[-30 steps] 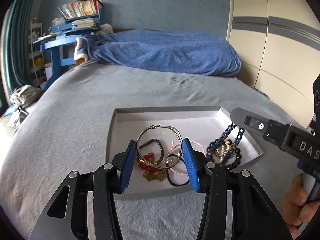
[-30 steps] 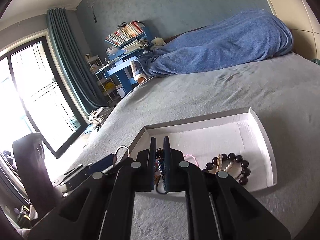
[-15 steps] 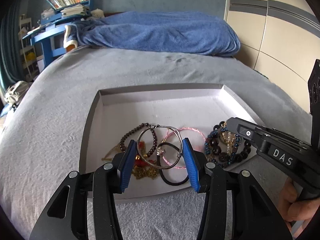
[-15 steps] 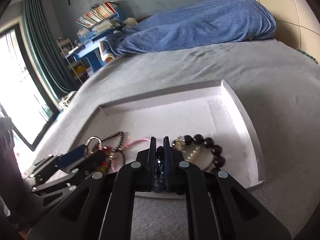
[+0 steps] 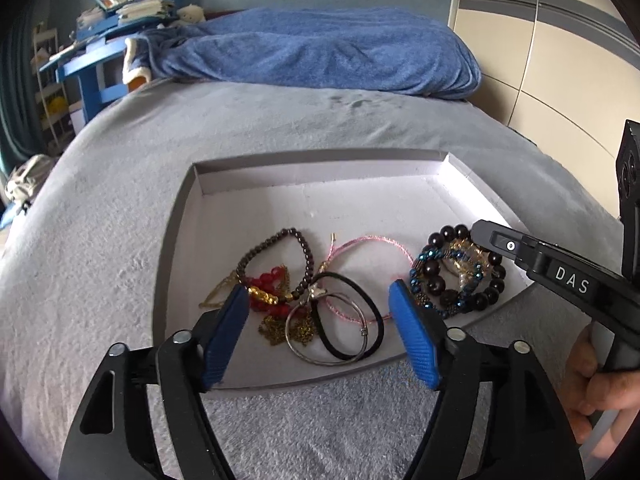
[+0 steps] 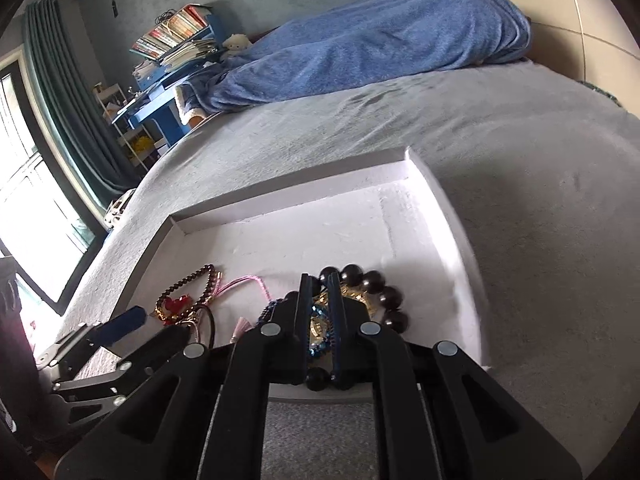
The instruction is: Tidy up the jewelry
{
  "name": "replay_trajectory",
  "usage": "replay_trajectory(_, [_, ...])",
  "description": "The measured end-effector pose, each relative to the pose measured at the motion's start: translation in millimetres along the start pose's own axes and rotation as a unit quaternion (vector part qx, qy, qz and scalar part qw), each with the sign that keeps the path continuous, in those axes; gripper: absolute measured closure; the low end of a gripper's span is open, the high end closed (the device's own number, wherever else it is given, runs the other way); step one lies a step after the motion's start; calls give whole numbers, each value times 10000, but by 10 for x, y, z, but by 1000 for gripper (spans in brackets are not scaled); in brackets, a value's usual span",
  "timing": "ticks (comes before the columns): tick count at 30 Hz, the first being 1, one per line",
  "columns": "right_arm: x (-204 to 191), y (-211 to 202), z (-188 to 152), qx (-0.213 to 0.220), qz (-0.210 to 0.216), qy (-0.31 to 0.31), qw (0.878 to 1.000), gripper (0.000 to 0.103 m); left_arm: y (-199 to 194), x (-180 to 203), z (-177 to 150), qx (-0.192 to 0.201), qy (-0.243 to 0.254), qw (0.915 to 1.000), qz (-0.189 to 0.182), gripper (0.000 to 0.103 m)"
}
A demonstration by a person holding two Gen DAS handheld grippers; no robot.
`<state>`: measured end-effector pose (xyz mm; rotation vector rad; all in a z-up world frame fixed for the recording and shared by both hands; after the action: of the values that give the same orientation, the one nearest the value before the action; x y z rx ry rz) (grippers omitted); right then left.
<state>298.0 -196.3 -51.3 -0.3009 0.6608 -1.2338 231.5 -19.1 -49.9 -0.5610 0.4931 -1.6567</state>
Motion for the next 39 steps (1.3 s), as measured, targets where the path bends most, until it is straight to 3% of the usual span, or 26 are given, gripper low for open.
replay_trajectory(2, [-11, -63, 1, 68, -15, -65, 10000, 74, -56, -13, 26, 83, -35, 10000, 23, 22])
replay_trajectory(6, [-70, -218, -11, 193, -55, -252, 9995, 66, -141, -76, 40, 162, -176, 9997, 93, 14])
replay_trajectory(11, [-126, -393, -30, 361, -61, -315, 9988, 42, -280, -166, 15, 220, -340, 9990, 205, 13])
replay_trajectory(15, [-156, -511, -81, 395, -120, -420, 9983, 34, -419, -188, 3, 316, -370, 9985, 240, 11])
replay_trajectory(20, [-197, -741, -157, 539, -152, -682, 9961, 17, -559, -197, -23, 466, -375, 9978, 293, 10])
replay_trajectory(27, [-312, -925, -291, 655, -171, -1183, 9907, 6, -770, -169, -113, 585, -321, 9972, 333, 8])
replay_trajectory(32, [-330, -948, -376, 581, -196, -1289, 9898, 6, -1020, -123, -201, 785, -249, 9957, 429, 6])
replay_trajectory(39, [-268, -1026, -445, 507, -210, -1166, 9917, 6, -1217, -116, -357, 753, -210, 9951, 600, 5])
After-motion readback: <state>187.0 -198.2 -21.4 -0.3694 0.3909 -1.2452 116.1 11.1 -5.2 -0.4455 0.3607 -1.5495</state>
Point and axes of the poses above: each gripper's, at about its wrist camera, not at the fingertips, and y roughly the way its jaws point, x to its right, z to its top, the point moved 3 cm from there along y, roughly the way its jaws point, and after that the axes turned 5 degrees about x, right-handed, at the moved point
